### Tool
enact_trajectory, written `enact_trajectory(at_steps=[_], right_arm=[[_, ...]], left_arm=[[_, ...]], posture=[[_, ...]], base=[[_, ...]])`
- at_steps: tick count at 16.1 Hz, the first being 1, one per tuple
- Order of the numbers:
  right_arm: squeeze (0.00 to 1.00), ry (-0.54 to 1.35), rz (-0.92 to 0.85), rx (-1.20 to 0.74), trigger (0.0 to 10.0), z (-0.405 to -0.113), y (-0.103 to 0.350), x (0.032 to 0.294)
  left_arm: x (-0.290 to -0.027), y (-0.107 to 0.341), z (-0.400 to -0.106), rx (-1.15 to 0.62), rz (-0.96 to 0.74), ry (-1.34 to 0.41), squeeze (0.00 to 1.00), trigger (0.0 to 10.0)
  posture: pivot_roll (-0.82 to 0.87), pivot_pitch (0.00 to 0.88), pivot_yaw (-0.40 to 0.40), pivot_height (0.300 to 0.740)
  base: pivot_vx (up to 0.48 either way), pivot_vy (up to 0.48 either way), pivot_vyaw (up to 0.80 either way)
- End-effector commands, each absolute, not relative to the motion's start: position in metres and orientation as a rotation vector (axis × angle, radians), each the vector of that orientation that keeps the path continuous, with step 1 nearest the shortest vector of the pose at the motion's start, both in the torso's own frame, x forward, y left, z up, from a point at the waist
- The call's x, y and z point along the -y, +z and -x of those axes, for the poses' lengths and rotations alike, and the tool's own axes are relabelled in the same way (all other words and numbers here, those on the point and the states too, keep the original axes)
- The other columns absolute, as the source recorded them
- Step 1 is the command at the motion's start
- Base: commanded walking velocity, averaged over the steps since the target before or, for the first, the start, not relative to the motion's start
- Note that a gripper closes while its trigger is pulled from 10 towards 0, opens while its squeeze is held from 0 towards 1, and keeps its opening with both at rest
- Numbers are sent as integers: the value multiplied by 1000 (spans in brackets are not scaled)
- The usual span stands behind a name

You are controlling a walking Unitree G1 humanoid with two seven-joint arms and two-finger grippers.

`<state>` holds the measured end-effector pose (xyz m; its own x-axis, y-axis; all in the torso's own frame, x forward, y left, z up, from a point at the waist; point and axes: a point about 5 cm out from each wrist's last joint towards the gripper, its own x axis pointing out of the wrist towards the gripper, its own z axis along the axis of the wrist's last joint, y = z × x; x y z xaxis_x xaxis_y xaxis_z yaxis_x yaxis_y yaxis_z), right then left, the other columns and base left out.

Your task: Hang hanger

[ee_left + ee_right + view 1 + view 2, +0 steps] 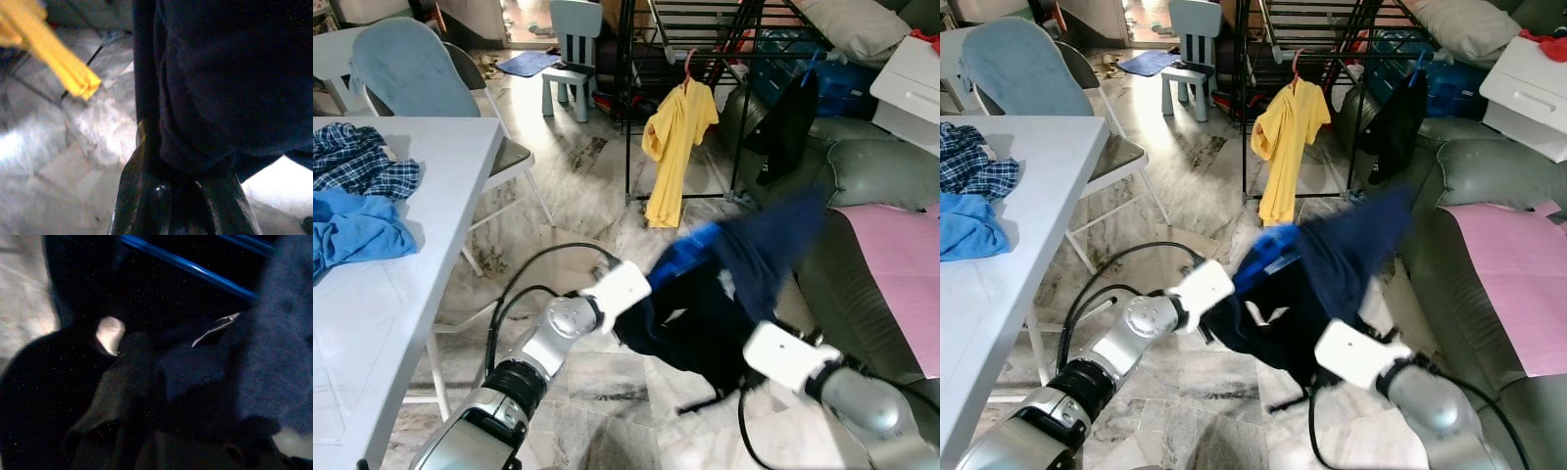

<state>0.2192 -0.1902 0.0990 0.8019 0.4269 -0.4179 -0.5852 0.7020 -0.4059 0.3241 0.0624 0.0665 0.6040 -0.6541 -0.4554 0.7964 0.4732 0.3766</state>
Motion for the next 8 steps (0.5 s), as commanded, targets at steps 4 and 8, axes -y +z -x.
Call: enact_trajectory(at_steps=[4,8], right_arm=[[1000,662,591,-334,10000,-207,98,187],[1000,515,644,-250,10000,-224,111,203]], left_arm=[[-63,73,-328,-239,-596,-904,0,0],[-66,71,-330,-243,-608,-880,0,0]], posture=[[-32,0,-38,740],[-36,0,-37,740]], base=[[0,0,0],[0,0,0]])
